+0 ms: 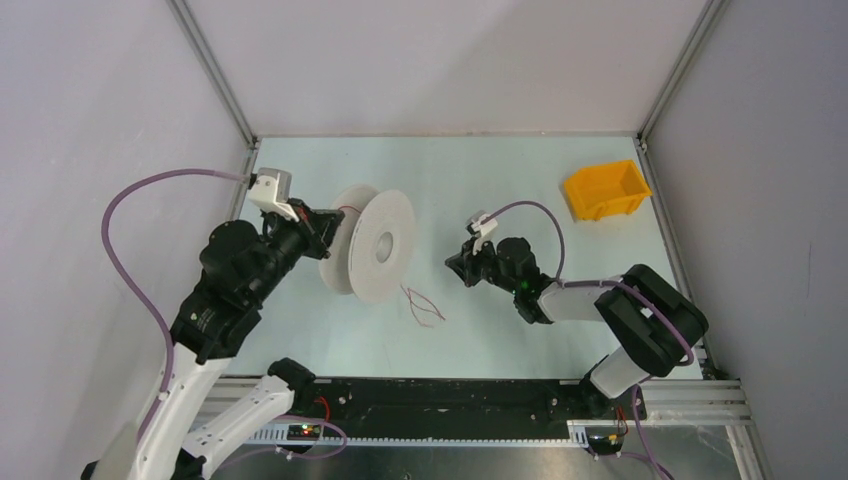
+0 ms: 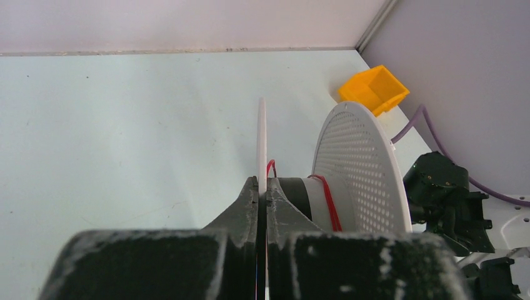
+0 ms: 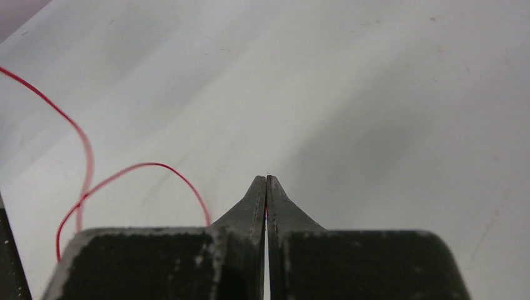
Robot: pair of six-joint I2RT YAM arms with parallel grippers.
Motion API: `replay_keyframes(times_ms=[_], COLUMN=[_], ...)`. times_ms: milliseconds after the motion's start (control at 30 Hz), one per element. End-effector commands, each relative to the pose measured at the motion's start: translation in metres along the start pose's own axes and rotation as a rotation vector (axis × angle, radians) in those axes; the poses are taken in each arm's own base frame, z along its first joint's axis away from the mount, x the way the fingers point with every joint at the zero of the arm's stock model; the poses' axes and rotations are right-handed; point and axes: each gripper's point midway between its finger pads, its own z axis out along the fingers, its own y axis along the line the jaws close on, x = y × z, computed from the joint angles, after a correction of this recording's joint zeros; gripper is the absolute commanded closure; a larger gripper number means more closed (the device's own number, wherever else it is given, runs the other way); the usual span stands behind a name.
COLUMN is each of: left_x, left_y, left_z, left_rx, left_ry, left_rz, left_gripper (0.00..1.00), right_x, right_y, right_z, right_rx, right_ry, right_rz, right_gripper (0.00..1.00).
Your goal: Wrap the cables
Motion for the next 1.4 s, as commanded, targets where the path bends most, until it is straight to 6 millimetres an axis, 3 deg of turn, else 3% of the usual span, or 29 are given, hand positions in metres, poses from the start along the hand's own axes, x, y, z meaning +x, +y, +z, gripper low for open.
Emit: replay_keyframes(times_ms=[0,67,133,233,367,400,433,467,500,667,867,1133,1200,1367], left_x=[-0.057,-0.056,-0.055,-0.055,-0.055,-0.056,-0.056,-0.057,-0.057,-0.06,-0.064,-0.081,-0.086,-0.102], left_y=[-0.011,-0.016,-0.02,-0.023,-0.032,-0.033,-0.034,-0.034,-0.036,-0.039,-0.042,-0.035,-0.028,-0.011], left_z=[-0.015,-0.015,-0.015,-0.015,-0.016,-0.016,-0.016,-0.016,-0.016,-0.019,-0.022,-0.02,-0.019,-0.021], left_rx=[0.025,0.053,0.074,0.087,0.132,0.138,0.141,0.145,0.15,0.167,0.183,0.135,0.098,0.029], left_ry=[-0.189,-0.179,-0.172,-0.171,-0.167,-0.167,-0.167,-0.168,-0.171,-0.179,-0.203,-0.269,-0.299,-0.402], left_rz=[-0.016,-0.016,-0.018,-0.029,-0.059,-0.062,-0.069,-0.073,-0.079,-0.1,-0.133,-0.165,-0.187,-0.233], left_gripper=[1.0,1.0,1.0,1.0,1.0,1.0,1.0,1.0,1.0,1.0,1.0,1.0,1.0,1.0], right_x=[-0.011,-0.016,-0.029,-0.057,-0.073,-0.069,-0.079,-0.072,-0.083,-0.076,-0.078,-0.039,-0.032,-0.016], right_y=[-0.018,-0.015,-0.004,0.03,0.071,0.078,0.087,0.091,0.096,0.103,0.107,0.123,0.126,0.127], right_z=[-0.005,-0.008,-0.014,-0.025,-0.033,-0.031,-0.034,-0.03,-0.031,-0.01,0.014,0.036,0.035,0.037], right_rx=[0.061,0.038,-0.014,-0.177,-0.363,-0.39,-0.429,-0.45,-0.471,-0.496,-0.501,-0.528,-0.534,-0.484], right_ry=[-0.053,-0.069,-0.116,-0.228,-0.318,-0.321,-0.372,-0.368,-0.416,-0.405,-0.398,-0.298,-0.273,-0.179], right_rz=[0.075,0.067,0.037,-0.053,-0.12,-0.119,-0.123,-0.112,-0.099,-0.066,-0.02,0.059,0.086,0.085], right_gripper=[1.0,1.0,0.94,0.72,0.53,0.51,0.48,0.46,0.45,0.39,0.4,0.5,0.55,0.91])
